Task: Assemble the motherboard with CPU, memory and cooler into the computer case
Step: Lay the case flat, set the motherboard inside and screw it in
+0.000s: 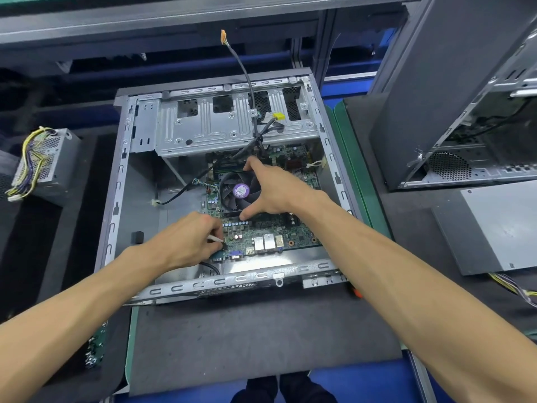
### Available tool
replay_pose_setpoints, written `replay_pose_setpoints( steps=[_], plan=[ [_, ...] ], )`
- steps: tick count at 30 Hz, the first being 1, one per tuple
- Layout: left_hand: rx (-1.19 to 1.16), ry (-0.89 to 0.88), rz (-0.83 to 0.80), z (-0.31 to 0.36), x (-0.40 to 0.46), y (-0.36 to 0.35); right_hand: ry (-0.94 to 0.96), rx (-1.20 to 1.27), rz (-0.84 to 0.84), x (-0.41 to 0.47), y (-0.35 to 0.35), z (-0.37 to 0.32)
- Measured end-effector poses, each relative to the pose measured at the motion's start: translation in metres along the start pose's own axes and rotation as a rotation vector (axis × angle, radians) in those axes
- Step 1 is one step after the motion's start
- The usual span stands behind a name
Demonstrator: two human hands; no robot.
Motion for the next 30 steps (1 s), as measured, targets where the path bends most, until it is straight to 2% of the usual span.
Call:
replay_pose_setpoints(
  steps=[6, 30],
  plan=[
    [0.067, -0.072, 0.011, 0.0069, 0.0021, 0.0008, -0.005, 0.017, -0.003, 0.0019, -0.0023, 0.0003],
    [0.062, -0.056, 0.032, 0.0058, 0.0041, 0.0001, -0.001, -0.012, -0.008, 0.0019, -0.0021, -0.0002]
  ],
)
Point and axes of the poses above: each hand's wrist, its own x-axis towards the middle knuckle, its own y-axis out of the back of the hand, z = x × y, the point moved 10 cm from there along x, towards the middle knuckle, and after that the axes turned 14 degrees about z, right-handed, at the moved point
